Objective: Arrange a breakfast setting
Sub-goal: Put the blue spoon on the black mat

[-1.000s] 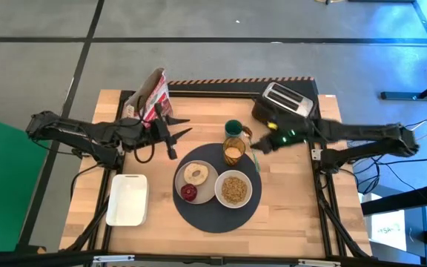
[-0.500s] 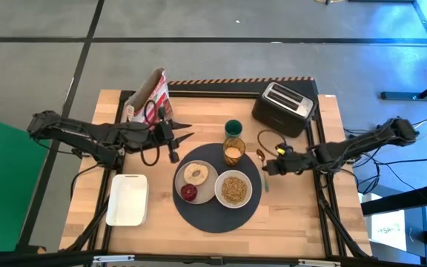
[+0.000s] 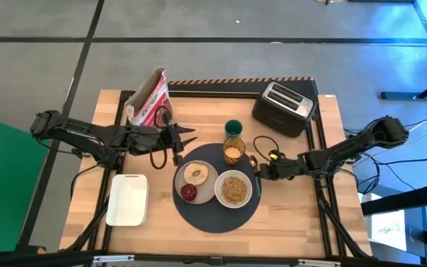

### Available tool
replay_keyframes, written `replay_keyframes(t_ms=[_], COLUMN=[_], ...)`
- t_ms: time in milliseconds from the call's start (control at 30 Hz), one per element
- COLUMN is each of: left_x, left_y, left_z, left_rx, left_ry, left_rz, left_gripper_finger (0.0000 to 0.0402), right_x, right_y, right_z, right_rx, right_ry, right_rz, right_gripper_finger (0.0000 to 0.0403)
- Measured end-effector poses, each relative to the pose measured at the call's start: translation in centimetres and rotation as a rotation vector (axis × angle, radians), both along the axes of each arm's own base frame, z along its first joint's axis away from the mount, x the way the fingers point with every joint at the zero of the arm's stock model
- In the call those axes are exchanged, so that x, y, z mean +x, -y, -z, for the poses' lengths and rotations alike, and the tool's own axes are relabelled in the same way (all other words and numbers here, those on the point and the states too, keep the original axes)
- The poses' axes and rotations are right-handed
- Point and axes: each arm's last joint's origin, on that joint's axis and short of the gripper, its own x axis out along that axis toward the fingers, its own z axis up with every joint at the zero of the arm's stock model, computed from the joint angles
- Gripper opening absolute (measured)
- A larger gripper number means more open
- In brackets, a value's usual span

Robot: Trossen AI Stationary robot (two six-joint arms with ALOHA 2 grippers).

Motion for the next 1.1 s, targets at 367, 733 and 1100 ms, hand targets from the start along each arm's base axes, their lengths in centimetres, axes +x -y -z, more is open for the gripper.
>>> replay_keyframes(t_ms=[367, 733, 1100], left_x=[0.3, 0.3, 0.3], left_y=[0.1, 0.1, 0.1], left_z=[0.5, 0.5, 0.5], left_rx=[0.001, -0.002, -0.001], left_ry=[-0.027, -0.030, -0.033], left_rz=[0.011, 0.022, 0.022], left_gripper_finger=[0.0116, 0.0116, 0.0116], right_x=[1.6, 1.6, 1.5], right_y=[-0.5, -0.5, -0.5], right_z=[1.5, 1.9, 1.9], right_rx=[0.031, 0.079, 0.093], right_ry=[0.027, 0.006, -0.004], right_rz=[0.014, 0.055, 0.058], right_gripper_finger=[0.0000, 0.0068, 0.0132])
